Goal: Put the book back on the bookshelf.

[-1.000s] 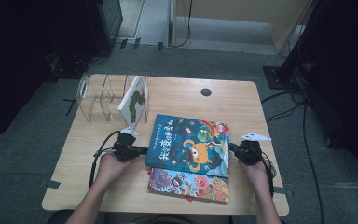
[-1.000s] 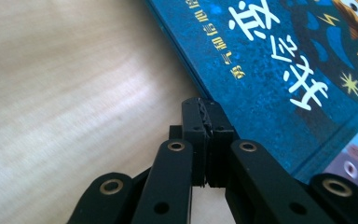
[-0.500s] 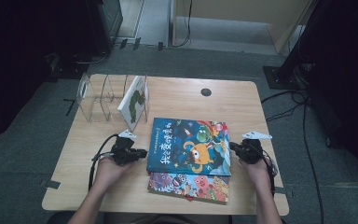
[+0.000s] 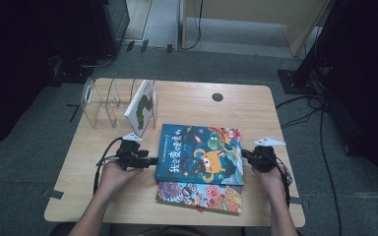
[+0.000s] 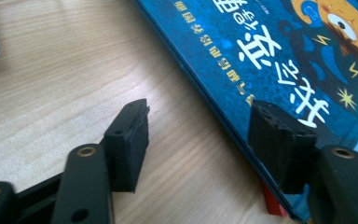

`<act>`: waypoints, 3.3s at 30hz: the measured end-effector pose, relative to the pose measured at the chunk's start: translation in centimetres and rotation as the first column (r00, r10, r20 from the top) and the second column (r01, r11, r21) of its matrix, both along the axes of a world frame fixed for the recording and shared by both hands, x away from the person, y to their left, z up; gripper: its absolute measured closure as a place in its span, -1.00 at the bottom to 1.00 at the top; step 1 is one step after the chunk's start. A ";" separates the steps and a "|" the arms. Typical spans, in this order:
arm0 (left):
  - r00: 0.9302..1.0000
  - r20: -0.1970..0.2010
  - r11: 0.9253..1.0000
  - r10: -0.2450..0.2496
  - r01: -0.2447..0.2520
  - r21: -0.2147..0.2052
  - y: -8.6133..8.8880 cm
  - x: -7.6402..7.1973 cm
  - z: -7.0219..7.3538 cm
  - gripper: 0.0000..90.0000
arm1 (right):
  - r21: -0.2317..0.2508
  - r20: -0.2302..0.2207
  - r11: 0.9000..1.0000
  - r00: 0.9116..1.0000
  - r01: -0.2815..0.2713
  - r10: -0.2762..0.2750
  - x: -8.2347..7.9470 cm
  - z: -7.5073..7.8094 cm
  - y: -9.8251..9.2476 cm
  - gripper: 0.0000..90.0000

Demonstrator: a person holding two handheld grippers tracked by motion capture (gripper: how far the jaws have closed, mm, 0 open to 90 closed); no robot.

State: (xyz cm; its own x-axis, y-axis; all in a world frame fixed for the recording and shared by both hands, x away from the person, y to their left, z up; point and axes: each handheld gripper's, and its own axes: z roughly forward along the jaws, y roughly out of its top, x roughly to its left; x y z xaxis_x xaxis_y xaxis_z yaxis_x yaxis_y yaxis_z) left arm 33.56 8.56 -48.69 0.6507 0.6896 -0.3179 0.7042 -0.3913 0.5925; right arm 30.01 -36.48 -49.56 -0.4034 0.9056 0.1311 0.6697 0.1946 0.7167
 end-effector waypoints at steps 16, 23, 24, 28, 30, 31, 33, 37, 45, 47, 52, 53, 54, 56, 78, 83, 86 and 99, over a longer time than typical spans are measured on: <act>0.998 -0.057 1.000 -0.019 0.018 -0.010 -1.1 1.5 -0.6 -0.35 | -0.018 0.025 0.999 0.999 -0.036 0.037 0.1 -0.1 1.1 1.00; 0.997 -0.071 0.999 -0.033 0.031 -0.032 -1.4 1.9 -0.9 -0.35 | -0.019 0.029 0.999 0.999 -0.034 0.035 0.1 -0.2 1.1 1.00; 0.997 -0.071 0.999 -0.037 0.035 -0.029 -1.5 2.0 -0.8 -0.36 | -0.018 0.030 0.999 0.999 -0.034 0.035 0.1 -0.2 1.1 1.00; 0.996 -0.077 0.998 -0.052 0.050 -0.029 -1.9 2.2 -0.8 -0.36 | -0.017 0.030 0.999 0.999 -0.032 0.032 0.0 -0.2 1.1 1.00; 0.995 -0.085 0.998 -0.060 0.057 -0.034 -2.1 2.3 -0.9 -0.37 | -0.015 0.032 0.999 0.999 -0.030 0.030 0.0 -0.2 1.2 1.00; 0.994 -0.090 0.997 -0.065 0.063 -0.033 -2.2 2.4 -0.9 -0.38 | -0.014 0.033 1.000 0.999 -0.028 0.029 0.0 -0.2 1.2 1.00; 0.993 -0.098 0.997 -0.073 0.070 -0.032 -2.5 2.5 -1.0 -0.41 | -0.007 0.028 1.000 0.999 -0.021 0.022 -0.1 -0.2 1.2 1.00; 0.990 -0.119 0.997 -0.071 0.067 -0.032 -3.0 2.8 -1.0 -0.46 | -0.002 0.033 1.000 0.999 -0.027 0.027 -0.1 -0.3 1.2 1.00; 0.986 -0.157 0.997 -0.060 0.066 0.037 -3.4 2.8 0.0 -0.44 | 0.016 0.022 0.999 0.999 -0.038 0.038 -0.1 -0.3 1.1 1.00; 0.986 -0.158 0.998 -0.051 0.058 0.040 -3.4 2.6 0.4 -0.43 | 0.015 0.023 0.999 0.999 -0.042 0.041 -0.2 -0.3 1.2 1.00; 0.990 -0.134 0.996 -0.052 0.060 0.060 -3.0 2.1 2.1 -0.40 | 0.026 0.013 0.997 0.998 -0.066 0.066 -0.5 -0.3 1.4 1.00; 0.991 -0.126 0.996 -0.050 0.058 0.061 -2.8 2.0 2.5 -0.39 | 0.027 0.015 0.997 0.997 -0.077 0.076 -0.5 -0.3 1.4 1.00; 0.991 -0.123 0.997 -0.045 0.053 0.060 -2.7 1.9 2.9 -0.37 | 0.031 0.011 0.996 0.996 -0.084 0.084 -0.6 -0.3 1.5 1.00; 0.993 -0.115 0.998 -0.038 0.044 0.051 -2.2 1.8 3.7 -0.31 | 0.034 0.011 0.994 0.995 -0.100 0.100 -0.7 -0.3 1.8 1.00; 0.983 -0.175 0.998 -0.052 0.046 -0.034 -0.3 1.7 13.2 0.23 | 0.034 0.027 0.949 0.950 -0.312 0.312 -1.5 -0.4 7.9 1.00; 0.980 -0.194 0.999 -0.041 0.044 0.012 0.2 2.1 15.0 0.31 | 0.041 0.026 0.937 0.938 -0.346 0.345 -1.5 -0.4 10.0 1.00; 0.979 -0.198 0.998 -0.046 0.055 0.041 0.2 2.3 15.9 0.33 | 0.035 0.028 0.929 0.930 -0.368 0.367 -1.6 -0.4 10.9 1.00; 0.953 -0.296 0.987 -0.059 0.100 0.127 -0.4 4.0 18.5 0.44 | -0.004 0.040 0.904 0.903 -0.427 0.427 -1.6 -0.3 14.0 1.00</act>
